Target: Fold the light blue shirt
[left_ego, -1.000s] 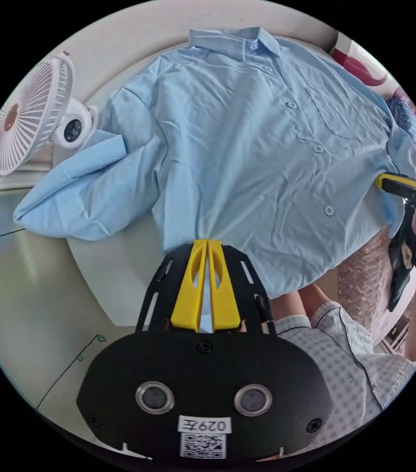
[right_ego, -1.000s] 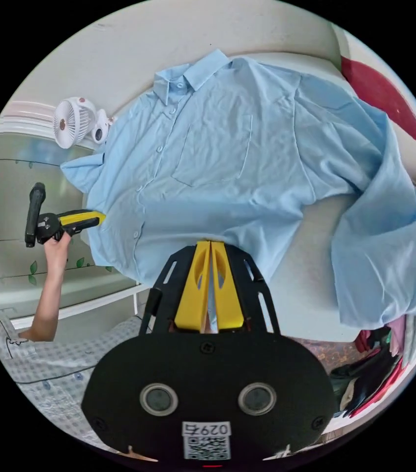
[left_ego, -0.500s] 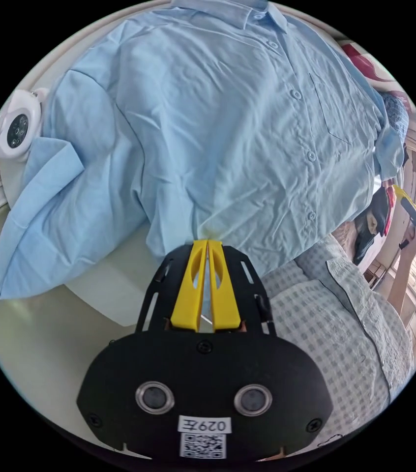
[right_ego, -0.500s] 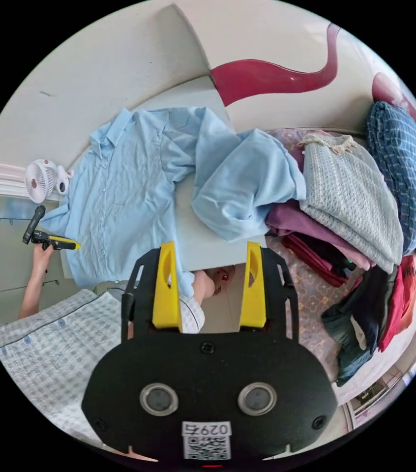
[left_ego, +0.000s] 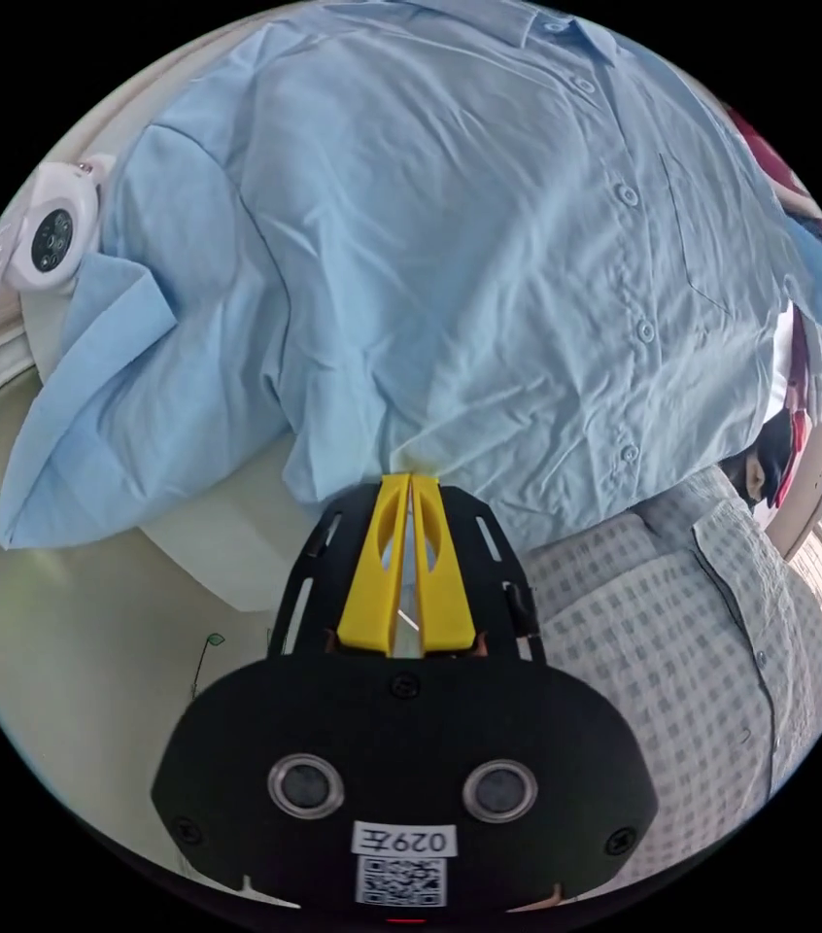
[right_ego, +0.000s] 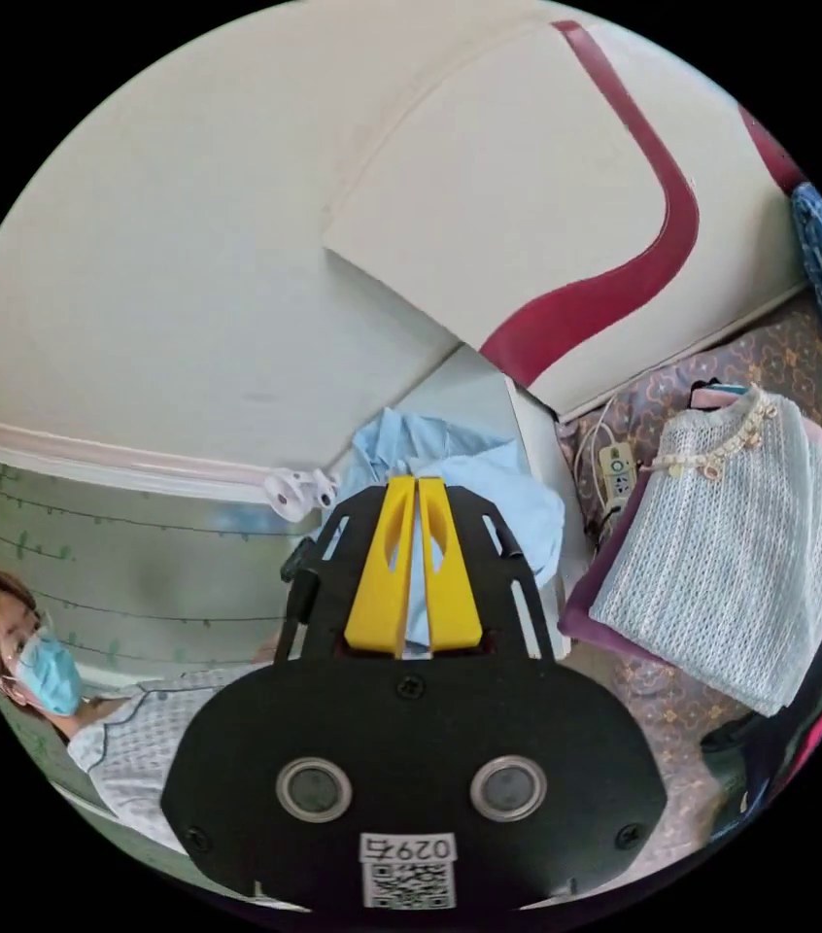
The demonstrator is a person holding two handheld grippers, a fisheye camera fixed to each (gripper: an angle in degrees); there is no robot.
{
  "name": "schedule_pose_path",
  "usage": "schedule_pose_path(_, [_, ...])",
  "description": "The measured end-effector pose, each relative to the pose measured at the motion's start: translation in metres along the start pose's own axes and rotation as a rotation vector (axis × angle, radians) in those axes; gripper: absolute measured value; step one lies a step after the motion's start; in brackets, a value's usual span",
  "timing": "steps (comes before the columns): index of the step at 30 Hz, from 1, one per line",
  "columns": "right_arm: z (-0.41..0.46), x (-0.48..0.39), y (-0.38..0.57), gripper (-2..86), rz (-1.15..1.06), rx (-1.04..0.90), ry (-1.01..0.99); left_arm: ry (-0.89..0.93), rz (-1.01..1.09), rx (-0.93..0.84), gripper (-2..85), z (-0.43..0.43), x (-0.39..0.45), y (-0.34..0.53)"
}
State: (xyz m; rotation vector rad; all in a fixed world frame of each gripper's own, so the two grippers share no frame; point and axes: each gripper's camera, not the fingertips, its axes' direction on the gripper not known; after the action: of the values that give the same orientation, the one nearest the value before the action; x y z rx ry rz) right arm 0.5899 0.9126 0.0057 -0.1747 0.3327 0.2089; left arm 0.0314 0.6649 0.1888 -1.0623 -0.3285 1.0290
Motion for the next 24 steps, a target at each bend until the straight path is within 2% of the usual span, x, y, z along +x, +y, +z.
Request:
schedule_pose_path(3, [-0.045, 0.034, -0.035, -0.3, 0.100, -0.033, 0.032, -0.050, -0.049, 0.010, -1.0, 0.000, 0.012, 0.000])
schedule_pose_path(8, [-0.031, 0.056, -0.050, -0.3, 0.054, -0.205, -0.364, -0.207, -0.053, -0.020, -1.0, 0.003, 0.041, -0.007])
schedule_pose_path(10, [0.000, 0.026, -0.049, -0.2, -0.045, -0.359, -0.495, -0.306, -0.046, -0.027, -1.0, 0.006, 0.057, -0.009])
schedule_pose_path(13, [0.056, -0.047, -0.034, -0.1, -0.233, -0.583, -0.583, -0.408, -0.061, -0.013, -1.0, 0.010, 0.069, -0.009])
schedule_pose_path(17, [0.143, -0.107, 0.003, 0.7, -0.309, -0.808, -0.773, -0.469, -0.079, -0.004, -0.9, 0.015, 0.073, -0.008])
schedule_pose_path(18, [0.172, -0.113, 0.012, 1.1, -0.297, -0.901, -0.902, -0.472, -0.068, -0.007, -0.9, 0.016, 0.071, -0.007])
schedule_pose_path(20, [0.190, -0.108, 0.020, 1.7, -0.254, -0.886, -1.062, -0.417, -0.048, -0.004, -0.8, 0.015, 0.062, -0.002])
schedule_pose_path(21, [0.190, -0.104, 0.023, 1.9, -0.261, -0.856, -1.103, -0.309, -0.068, 0.013, -0.7, 0.011, 0.049, 0.006])
schedule_pose_path(23, [0.184, -0.100, 0.030, 3.1, -0.313, -0.874, -0.972, -0.117, -0.122, 0.123, -0.2, -0.003, 0.028, 0.033])
schedule_pose_path(24, [0.178, -0.093, 0.035, 5.0, -0.335, -0.875, -0.787, -0.013, -0.161, 0.220, 0.4, -0.012, 0.015, 0.057])
